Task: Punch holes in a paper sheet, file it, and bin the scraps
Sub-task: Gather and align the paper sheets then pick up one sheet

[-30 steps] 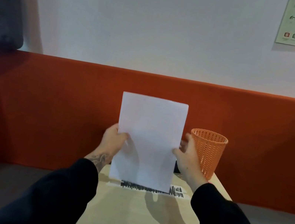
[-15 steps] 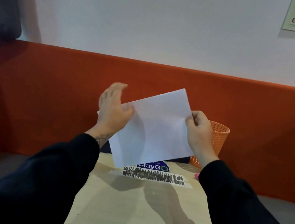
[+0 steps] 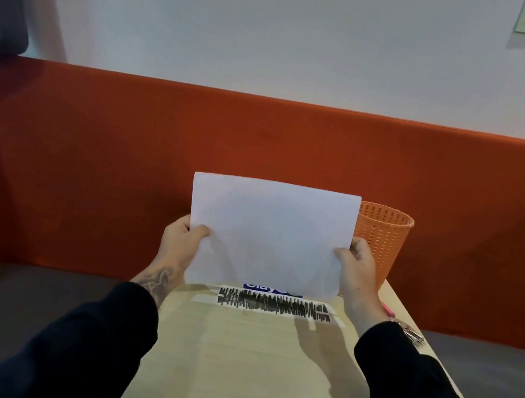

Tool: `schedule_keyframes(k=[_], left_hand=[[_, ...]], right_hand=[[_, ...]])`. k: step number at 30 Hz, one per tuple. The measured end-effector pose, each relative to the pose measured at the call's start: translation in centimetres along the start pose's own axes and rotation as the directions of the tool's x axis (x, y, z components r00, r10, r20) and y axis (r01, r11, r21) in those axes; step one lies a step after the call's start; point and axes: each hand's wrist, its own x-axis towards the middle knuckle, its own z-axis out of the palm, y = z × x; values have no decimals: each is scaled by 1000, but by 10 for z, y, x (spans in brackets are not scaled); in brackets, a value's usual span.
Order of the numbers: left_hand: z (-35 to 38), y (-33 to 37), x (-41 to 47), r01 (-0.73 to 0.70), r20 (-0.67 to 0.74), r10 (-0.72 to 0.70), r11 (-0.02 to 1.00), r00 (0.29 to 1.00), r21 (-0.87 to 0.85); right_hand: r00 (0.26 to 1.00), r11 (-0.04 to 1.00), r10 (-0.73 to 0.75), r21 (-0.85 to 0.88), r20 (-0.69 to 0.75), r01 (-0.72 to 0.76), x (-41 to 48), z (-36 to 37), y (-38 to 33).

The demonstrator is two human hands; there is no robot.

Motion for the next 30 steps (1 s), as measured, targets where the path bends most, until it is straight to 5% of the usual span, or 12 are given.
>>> schedule_keyframes(k=[17, 22, 25, 30], left_hand=[[4, -39, -4, 24, 49, -28, 997, 998, 73], [-7, -27, 13, -54, -16, 56, 991, 998, 125], [-6, -26, 14, 19, -145, -26, 999, 989, -50], [29, -22, -15, 135, 0, -140, 957, 990, -256]], right_hand=[[975, 970, 130, -225, 179, -88, 2, -9, 48], [958, 978, 201, -103, 203, -183, 5, -12, 38], [970, 980, 183, 43, 161, -192, 8, -2, 41], [982, 964, 157, 200, 103, -176, -4, 34, 34]])
